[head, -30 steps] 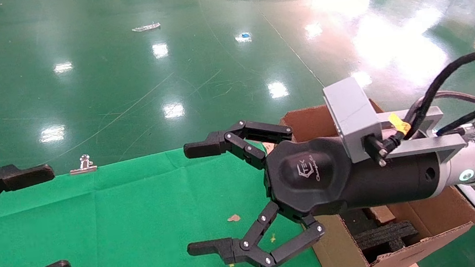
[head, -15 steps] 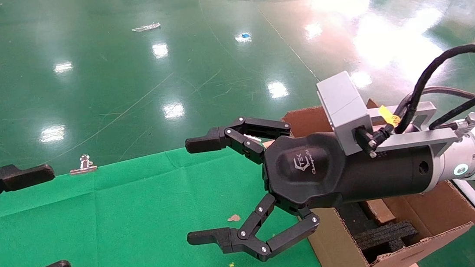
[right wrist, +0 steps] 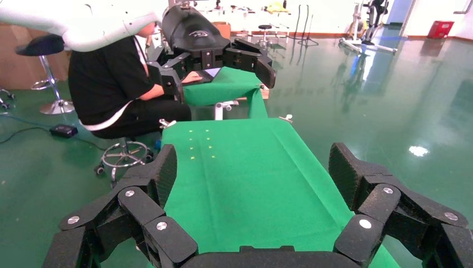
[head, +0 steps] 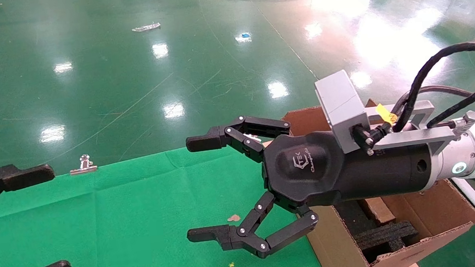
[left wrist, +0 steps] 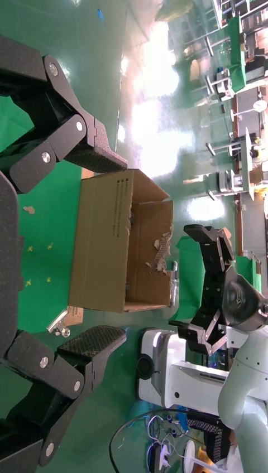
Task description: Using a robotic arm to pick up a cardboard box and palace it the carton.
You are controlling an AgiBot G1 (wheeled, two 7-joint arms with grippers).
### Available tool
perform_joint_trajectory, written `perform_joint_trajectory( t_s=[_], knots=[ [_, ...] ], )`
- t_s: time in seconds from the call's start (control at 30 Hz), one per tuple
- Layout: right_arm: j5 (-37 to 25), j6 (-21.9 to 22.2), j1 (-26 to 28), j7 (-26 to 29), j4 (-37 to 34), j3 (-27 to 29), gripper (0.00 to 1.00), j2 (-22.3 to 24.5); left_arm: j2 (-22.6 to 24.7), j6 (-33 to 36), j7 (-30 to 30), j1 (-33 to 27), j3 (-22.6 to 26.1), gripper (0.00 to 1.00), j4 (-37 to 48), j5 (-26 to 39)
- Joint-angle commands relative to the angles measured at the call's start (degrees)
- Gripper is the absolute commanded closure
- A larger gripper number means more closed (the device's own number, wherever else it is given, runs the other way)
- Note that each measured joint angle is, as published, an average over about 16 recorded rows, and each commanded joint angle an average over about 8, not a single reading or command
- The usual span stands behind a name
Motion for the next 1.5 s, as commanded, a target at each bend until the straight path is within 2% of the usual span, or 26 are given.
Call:
perform_joint_trajectory(
  t_s=[0.03,1.5],
  knots=[
    [-0.02,0.01,0.04,0.01,-0.03,-0.04,0.0,0.0,0.0,0.0,0.0,0.0,0.0,0.0,0.0,0.0],
    [-0.1,0.08,0.23,0.04,-0.18,-0.22,0.0,0.0,0.0,0.0,0.0,0.0,0.0,0.0,0.0,0.02]
  ],
)
